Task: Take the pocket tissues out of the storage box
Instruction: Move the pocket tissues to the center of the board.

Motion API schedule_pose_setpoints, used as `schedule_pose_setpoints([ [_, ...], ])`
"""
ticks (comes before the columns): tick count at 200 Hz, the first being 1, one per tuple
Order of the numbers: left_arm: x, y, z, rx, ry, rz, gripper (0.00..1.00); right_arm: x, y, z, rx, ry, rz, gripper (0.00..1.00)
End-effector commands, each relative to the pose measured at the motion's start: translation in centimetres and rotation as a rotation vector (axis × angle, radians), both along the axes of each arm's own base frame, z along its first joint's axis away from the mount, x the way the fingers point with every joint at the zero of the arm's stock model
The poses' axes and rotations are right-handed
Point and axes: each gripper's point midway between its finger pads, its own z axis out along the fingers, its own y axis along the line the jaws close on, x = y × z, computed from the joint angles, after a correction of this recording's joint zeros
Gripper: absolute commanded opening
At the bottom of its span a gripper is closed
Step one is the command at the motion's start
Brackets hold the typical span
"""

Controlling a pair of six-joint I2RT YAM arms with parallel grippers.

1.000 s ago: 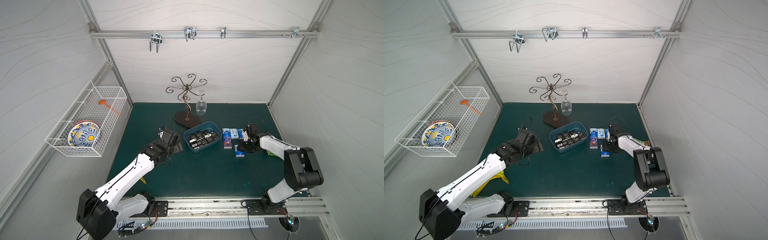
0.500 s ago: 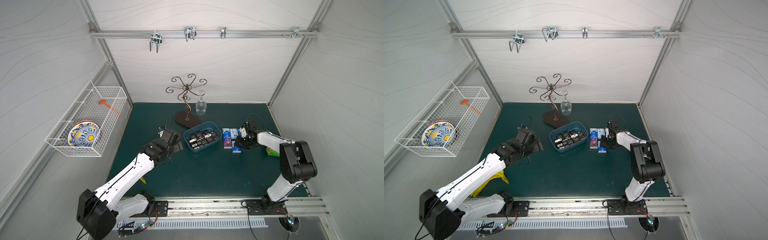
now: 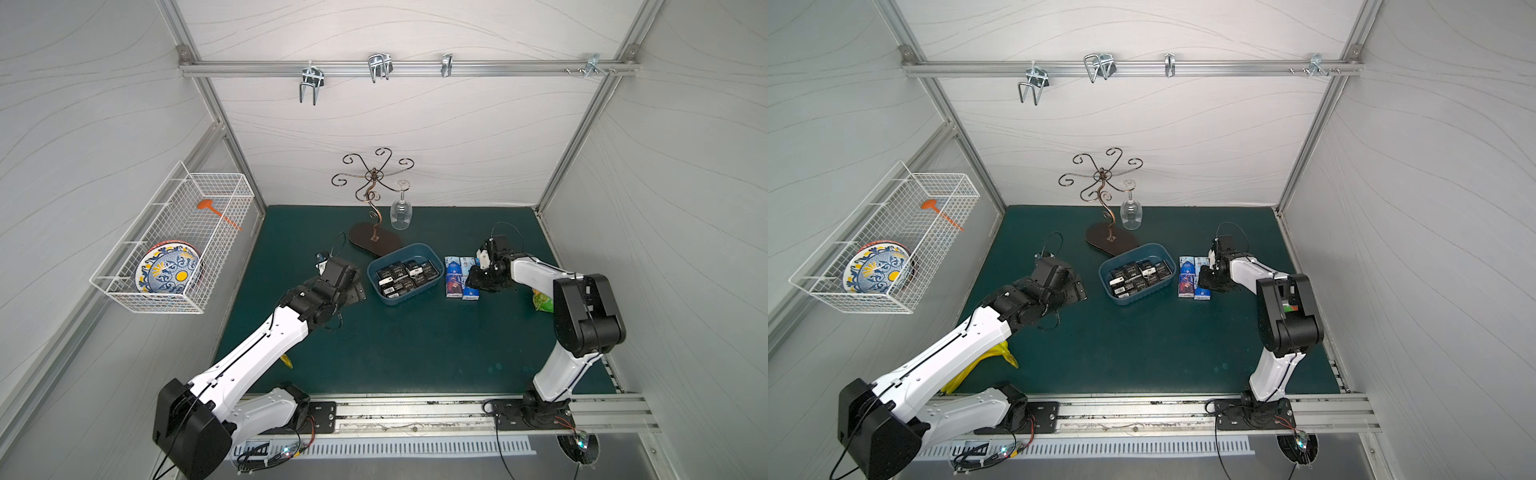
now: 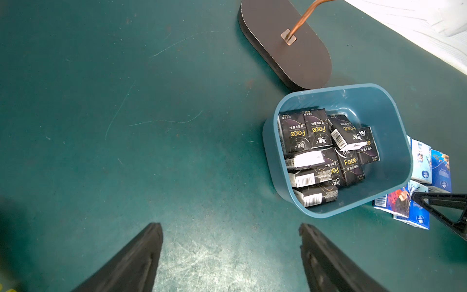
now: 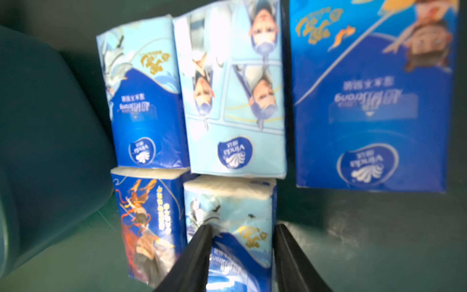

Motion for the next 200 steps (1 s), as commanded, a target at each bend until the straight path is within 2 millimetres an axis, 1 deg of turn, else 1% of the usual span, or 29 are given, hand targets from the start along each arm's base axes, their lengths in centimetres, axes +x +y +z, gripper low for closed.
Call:
schedule_pose_setpoints([
  [1, 0.4, 0.0, 2.0, -0.006, -0.054, -0.001, 0.89, -0.1, -0.5, -0.9, -0.021, 0.031, -0.011, 0.45],
  [55, 0.3, 0.1, 2.0, -0.003, -0.052, 0.004, 0.89, 0.5, -1.0, -0.5, -0.029, 0.018, -0.015, 0.46],
  [89, 0.2, 0.2, 2.0, -0.004, -0.054, 0.004, 0.89, 0.5, -0.9, -0.6, -0.024, 0.023, -0.012, 0.46],
  [157, 0.0, 0.5, 2.2, -0.001, -0.057, 0.01, 0.89, 1.0, -1.1, -0.3, -0.028, 0.012, -0.015, 0.48],
  [185, 0.0, 0.6, 2.2, 0.001, -0.06, 0.013, 0.89, 0.8, -1.2, -0.2, -0.03, 0.01, -0.01, 0.49],
  [200, 0.0, 0.5, 2.2, 0.001, -0.058, 0.01, 0.89, 0.8, -1.1, 0.3, -0.027, 0.0, -0.003, 0.52],
])
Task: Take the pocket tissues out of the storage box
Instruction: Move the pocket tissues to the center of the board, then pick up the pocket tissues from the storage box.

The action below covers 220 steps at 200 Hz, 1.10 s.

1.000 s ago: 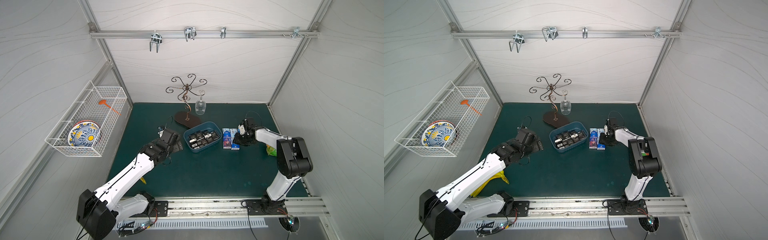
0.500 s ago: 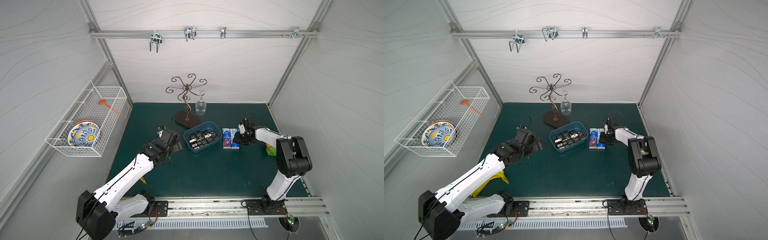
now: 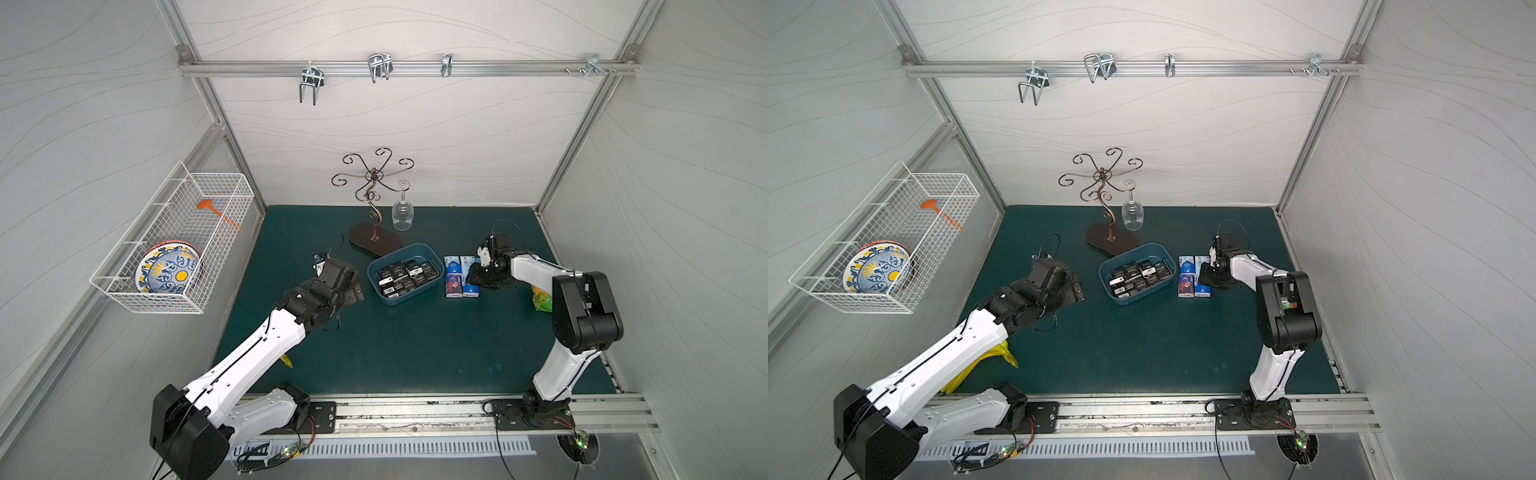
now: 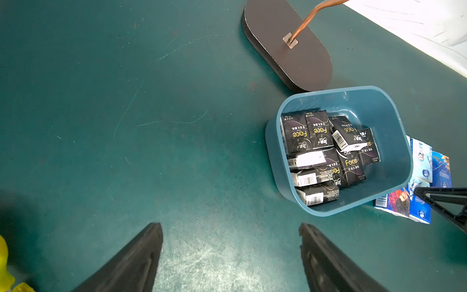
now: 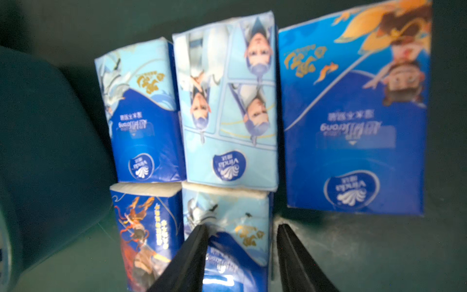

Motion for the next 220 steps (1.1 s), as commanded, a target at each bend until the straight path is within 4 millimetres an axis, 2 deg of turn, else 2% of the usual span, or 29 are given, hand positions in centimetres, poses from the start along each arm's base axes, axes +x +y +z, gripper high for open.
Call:
schedule_pose_setpoints([
  [1, 0.5, 0.0, 1.7, -0.006, -0.051, 0.003, 0.89, -0.2, -0.6, 0.1, -0.02, 0.009, 0.003, 0.51],
  [59, 0.5, -0.1, 1.7, -0.011, -0.052, 0.006, 0.89, -0.4, 0.2, 5.3, -0.009, -0.102, 0.038, 0.56],
  [85, 0.6, -0.1, 1.7, -0.01, -0.051, 0.007, 0.89, -1.0, 2.5, 7.6, -0.067, -0.156, 0.126, 0.58],
  [101, 0.6, -0.1, 1.6, -0.009, -0.045, 0.008, 0.89, -1.6, 5.1, 8.5, -0.104, -0.185, 0.202, 0.58],
  [113, 0.6, 0.0, 1.5, -0.009, -0.045, 0.013, 0.89, -2.2, 7.9, 9.5, -0.096, -0.22, 0.272, 0.59],
  [140, 0.4, 0.1, 1.4, -0.013, -0.038, 0.019, 0.89, -4.8, 16.4, 11.3, 0.002, -0.324, 0.56, 0.6],
  [165, 0.0, 0.3, 1.4, -0.016, -0.032, 0.024, 0.9, -8.6, 23.5, 11.2, -0.022, -0.435, 0.951, 0.63],
  [175, -0.1, 0.4, 1.5, -0.016, -0.03, 0.027, 0.9, -9.2, 25.0, 10.7, -0.074, -0.475, 1.058, 0.64],
  [190, -0.4, 0.5, 1.8, -0.021, -0.032, 0.029, 0.9, -9.0, 26.3, 10.3, -0.117, -0.494, 1.135, 0.65],
  [220, -0.9, 0.9, 2.1, -0.023, -0.036, 0.03, 0.9, -9.0, 27.7, 9.5, -0.109, -0.499, 1.255, 0.66],
])
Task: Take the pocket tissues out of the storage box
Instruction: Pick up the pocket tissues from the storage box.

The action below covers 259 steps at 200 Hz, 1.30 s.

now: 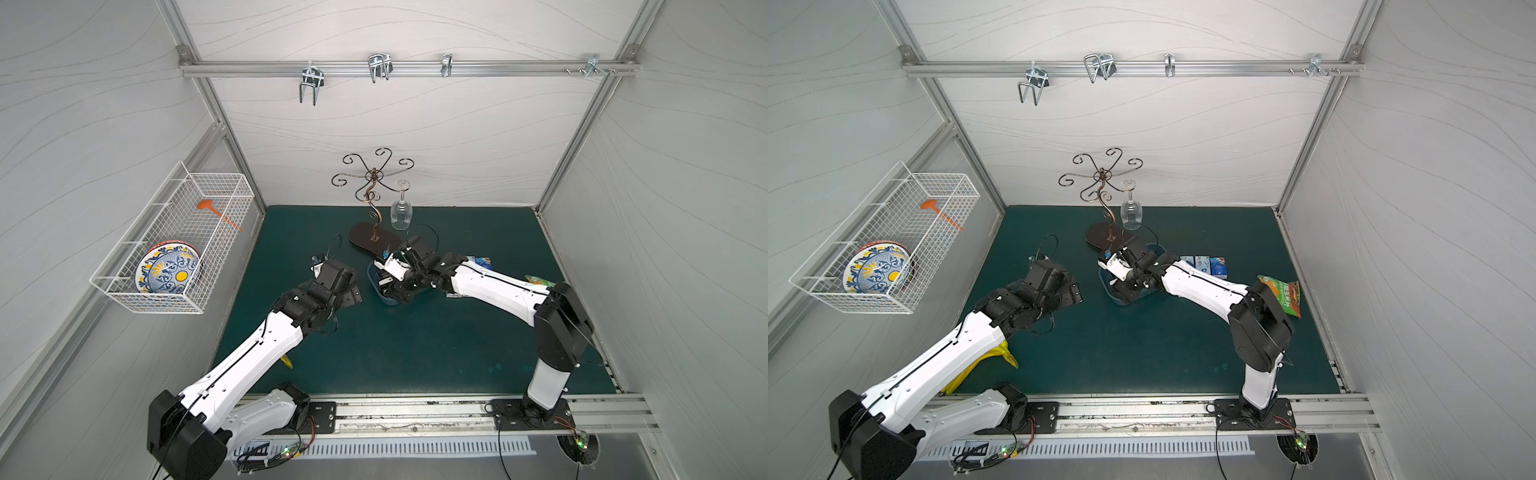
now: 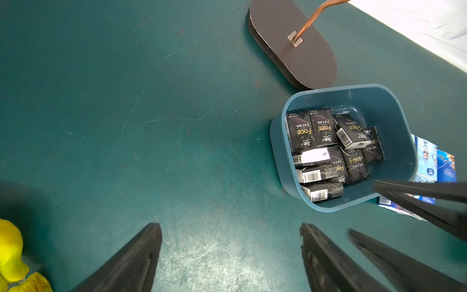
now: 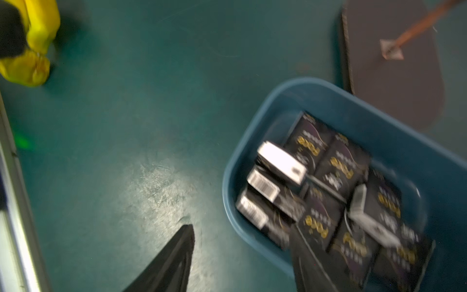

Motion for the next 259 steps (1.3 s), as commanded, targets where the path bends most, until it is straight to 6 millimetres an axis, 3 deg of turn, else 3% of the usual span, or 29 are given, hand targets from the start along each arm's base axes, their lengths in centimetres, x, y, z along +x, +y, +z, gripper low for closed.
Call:
schedule_pose_setpoints([
  [1, -0.1, 0.3, 1.8, -0.02, -0.04, 0.017, 0.9, 0.4, 0.3, -0.4, -0.042, -0.057, 0.143, 0.66],
  [80, -0.5, 0.6, 1.8, -0.008, -0.034, 0.009, 0.9, 2.3, 2.3, -3.1, -0.086, -0.054, 0.256, 0.69],
  [130, -0.5, 0.8, 2.2, 0.001, -0.051, 0.008, 0.9, 5.1, 2.4, -4.8, -0.122, -0.082, 0.232, 0.69],
  [171, -0.4, 1.0, 2.0, 0.013, -0.047, 0.009, 0.91, 5.2, 2.6, -5.9, -0.13, -0.054, 0.258, 0.68],
  [188, -0.4, 1.0, 1.9, 0.014, -0.045, 0.011, 0.91, 5.1, 2.4, -6.5, -0.134, -0.035, 0.266, 0.63],
  [218, -0.3, 0.9, 1.8, 0.008, -0.046, 0.01, 0.91, 4.5, 2.0, -6.3, -0.115, 0.011, 0.281, 0.44],
  [259, -0.3, 0.8, 1.6, 0.0, -0.045, 0.01, 0.9, 4.3, 1.8, -3.7, -0.062, -0.023, 0.279, 0.26],
])
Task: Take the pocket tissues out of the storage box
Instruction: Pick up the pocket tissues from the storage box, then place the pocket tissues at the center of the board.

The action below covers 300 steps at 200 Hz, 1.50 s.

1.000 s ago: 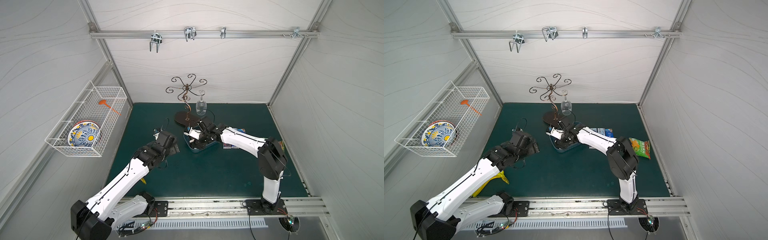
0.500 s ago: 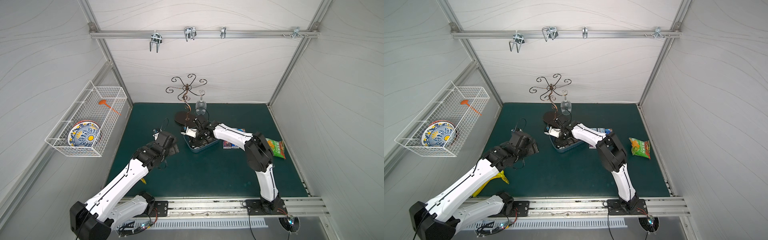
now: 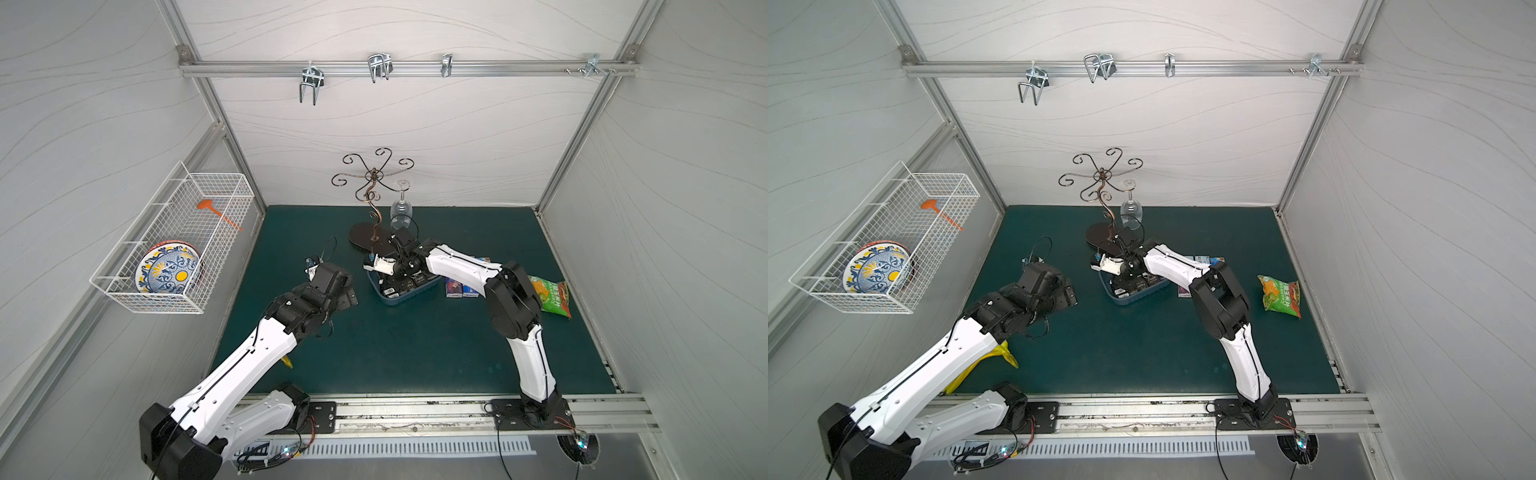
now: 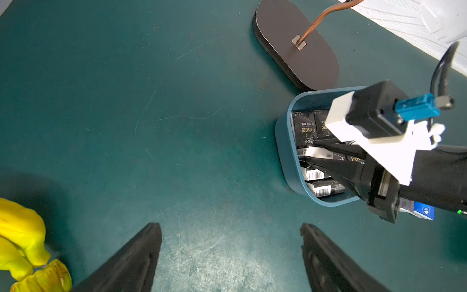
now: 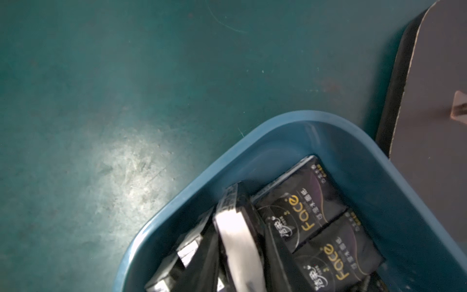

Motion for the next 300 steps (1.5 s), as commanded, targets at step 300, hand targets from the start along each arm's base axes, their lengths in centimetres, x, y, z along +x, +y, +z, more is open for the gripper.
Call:
schedule_pose_setpoints([
  [300, 1.4, -1.4, 2.3, -0.074, -0.079, -0.031, 0.9, -10.9, -18.7, -2.3, 0.024, 0.621, -0.897, 0.3],
])
